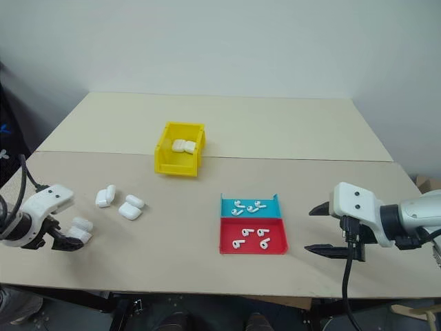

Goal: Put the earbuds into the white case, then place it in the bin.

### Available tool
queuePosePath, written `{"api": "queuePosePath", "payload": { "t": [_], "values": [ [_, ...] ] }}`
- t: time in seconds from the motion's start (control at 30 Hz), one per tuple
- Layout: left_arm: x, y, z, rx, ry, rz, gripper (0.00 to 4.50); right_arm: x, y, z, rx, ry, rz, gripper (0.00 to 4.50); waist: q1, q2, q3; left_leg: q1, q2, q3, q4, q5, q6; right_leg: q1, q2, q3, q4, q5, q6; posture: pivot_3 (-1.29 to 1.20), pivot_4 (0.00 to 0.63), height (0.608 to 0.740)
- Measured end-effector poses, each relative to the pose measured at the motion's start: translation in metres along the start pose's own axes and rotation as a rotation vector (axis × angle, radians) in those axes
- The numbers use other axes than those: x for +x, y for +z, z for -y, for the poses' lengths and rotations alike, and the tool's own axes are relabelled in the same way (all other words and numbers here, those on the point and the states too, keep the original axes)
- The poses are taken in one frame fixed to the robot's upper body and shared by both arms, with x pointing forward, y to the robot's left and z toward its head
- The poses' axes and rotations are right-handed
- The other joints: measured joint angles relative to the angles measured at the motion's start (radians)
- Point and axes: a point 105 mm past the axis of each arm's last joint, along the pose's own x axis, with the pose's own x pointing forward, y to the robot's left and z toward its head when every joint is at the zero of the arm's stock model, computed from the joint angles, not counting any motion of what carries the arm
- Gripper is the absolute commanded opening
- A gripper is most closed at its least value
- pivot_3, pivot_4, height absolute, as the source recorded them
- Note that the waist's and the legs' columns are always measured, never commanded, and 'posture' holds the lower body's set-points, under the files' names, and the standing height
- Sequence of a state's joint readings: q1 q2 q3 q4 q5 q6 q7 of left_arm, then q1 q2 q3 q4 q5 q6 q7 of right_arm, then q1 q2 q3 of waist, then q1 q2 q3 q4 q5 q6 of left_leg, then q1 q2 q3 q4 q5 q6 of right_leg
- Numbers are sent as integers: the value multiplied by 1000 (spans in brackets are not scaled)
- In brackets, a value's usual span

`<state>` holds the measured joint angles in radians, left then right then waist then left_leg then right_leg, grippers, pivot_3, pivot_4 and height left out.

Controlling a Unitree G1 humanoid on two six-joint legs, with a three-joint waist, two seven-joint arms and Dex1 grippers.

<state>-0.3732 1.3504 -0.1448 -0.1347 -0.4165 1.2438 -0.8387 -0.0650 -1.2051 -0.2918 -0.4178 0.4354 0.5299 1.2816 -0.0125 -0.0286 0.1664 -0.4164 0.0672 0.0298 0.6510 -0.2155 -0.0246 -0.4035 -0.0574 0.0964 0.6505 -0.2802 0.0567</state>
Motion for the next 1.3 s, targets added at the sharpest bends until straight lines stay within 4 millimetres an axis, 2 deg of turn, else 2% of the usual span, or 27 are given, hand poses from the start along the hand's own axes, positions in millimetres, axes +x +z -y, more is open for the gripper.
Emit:
{"api": "queuePosePath", "payload": {
  "t": [0.27,0.37,0.83,0.93,1.07,1.3],
  "values": [
    [9,7,1,-23,-31,-15,4500,-1,0,0,0,-5,-10,4471,-1,0,0,0,0,0,1,0,0,0,0,0,3,0,0,0,150,740],
    [15,0,0,-61,-32,-49,4500,-1,-1,0,4,-4,-16,4471,-2,0,0,0,0,0,2,0,0,-1,0,0,5,0,0,0,150,740],
    [21,3,-2,-94,-51,-47,4500,-1,-2,1,3,-19,-20,4471,1,2,-1,1,0,-1,6,0,0,1,0,0,8,0,1,0,150,740],
    [24,4,-2,-112,-68,-49,3913,-1,-2,2,4,-22,-21,4500,2,4,-2,2,0,-1,7,0,0,1,0,0,10,-1,1,0,150,740],
    [28,4,-6,-137,-84,-44,2750,-1,-3,2,3,-25,-28,4500,0,6,-4,4,0,-1,8,0,1,2,1,0,13,-1,1,0,150,740],
    [32,3,-7,-90,-86,-35,2746,0,-5,1,7,-24,-37,4500,-1,9,-5,12,0,-1,8,0,1,9,1,1,13,-1,1,0,150,740]
  ]
}}
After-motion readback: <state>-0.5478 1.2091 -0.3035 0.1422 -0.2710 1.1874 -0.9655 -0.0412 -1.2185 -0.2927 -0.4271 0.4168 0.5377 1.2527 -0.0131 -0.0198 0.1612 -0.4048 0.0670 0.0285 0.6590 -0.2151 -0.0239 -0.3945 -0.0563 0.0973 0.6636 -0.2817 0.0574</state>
